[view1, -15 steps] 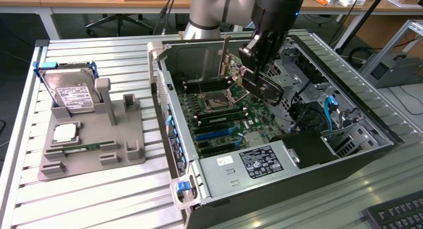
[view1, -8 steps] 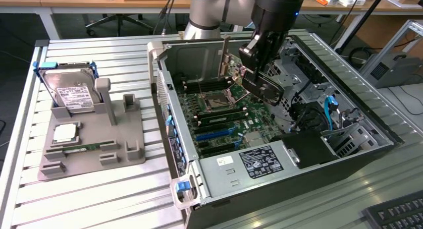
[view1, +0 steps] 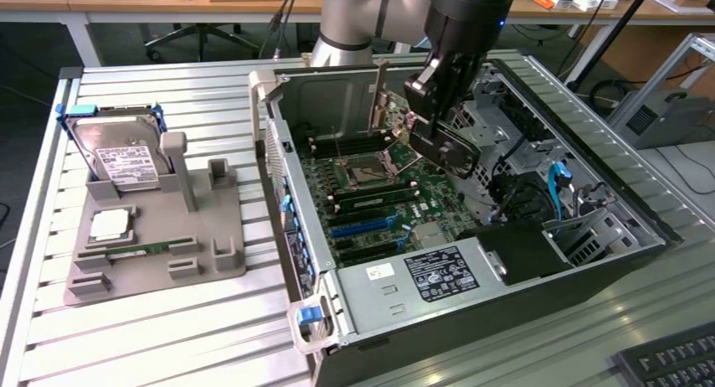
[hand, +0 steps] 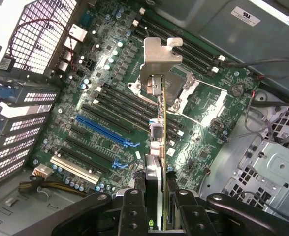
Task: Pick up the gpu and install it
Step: 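Insert the gpu into the slot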
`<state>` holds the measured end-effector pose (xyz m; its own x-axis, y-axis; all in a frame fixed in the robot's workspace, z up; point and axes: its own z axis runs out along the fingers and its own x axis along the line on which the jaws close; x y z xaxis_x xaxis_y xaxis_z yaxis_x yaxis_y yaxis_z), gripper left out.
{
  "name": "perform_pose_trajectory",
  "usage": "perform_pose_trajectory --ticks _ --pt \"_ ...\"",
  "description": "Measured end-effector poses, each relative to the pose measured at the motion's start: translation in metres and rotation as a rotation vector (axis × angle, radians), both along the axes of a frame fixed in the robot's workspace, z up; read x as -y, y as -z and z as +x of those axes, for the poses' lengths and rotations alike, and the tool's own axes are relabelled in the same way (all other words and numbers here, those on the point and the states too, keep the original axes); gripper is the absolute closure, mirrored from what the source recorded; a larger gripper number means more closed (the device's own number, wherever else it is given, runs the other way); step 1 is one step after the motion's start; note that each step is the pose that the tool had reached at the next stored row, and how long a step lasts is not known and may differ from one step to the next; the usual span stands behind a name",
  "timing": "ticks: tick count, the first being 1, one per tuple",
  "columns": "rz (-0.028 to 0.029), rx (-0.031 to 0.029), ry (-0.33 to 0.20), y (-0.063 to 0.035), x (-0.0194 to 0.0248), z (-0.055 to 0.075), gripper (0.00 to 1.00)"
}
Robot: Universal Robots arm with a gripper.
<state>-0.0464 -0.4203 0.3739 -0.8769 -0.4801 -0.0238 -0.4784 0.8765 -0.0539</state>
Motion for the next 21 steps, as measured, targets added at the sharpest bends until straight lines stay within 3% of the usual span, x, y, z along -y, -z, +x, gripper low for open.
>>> perform_pose_trajectory --ticks 21 --pt "-0.0003 0.0000 -0.022 0.0001 0.0000 0.0000 0.73"
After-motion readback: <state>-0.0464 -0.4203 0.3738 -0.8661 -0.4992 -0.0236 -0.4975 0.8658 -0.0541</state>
